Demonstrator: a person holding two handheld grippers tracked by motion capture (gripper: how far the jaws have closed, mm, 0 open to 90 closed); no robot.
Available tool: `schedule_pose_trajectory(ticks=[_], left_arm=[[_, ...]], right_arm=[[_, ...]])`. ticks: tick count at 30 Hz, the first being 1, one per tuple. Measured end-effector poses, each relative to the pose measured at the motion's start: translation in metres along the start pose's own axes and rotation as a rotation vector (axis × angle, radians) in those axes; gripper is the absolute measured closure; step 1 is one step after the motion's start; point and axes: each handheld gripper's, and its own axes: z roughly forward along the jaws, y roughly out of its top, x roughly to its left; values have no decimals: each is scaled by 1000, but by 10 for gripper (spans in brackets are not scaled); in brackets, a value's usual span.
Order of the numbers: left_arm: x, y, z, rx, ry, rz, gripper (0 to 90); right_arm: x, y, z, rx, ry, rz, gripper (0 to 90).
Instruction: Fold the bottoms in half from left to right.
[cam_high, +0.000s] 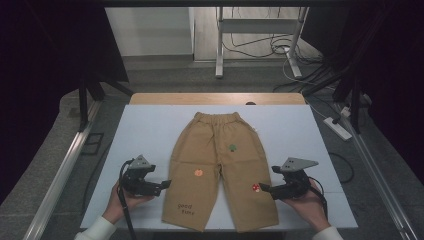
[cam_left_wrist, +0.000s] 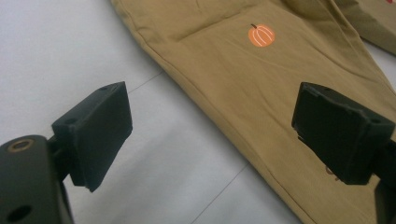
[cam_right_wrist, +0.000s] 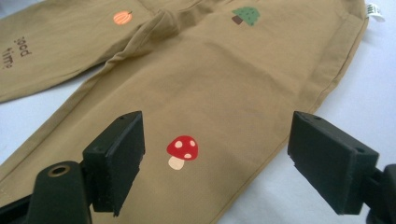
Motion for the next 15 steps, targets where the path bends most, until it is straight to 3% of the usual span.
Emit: schedule_pose_trajectory(ticks=[15], left_arm=[[2, 1, 1, 6, 4, -9, 118]], right_arm=[[9, 9, 11, 7, 17, -21, 194]])
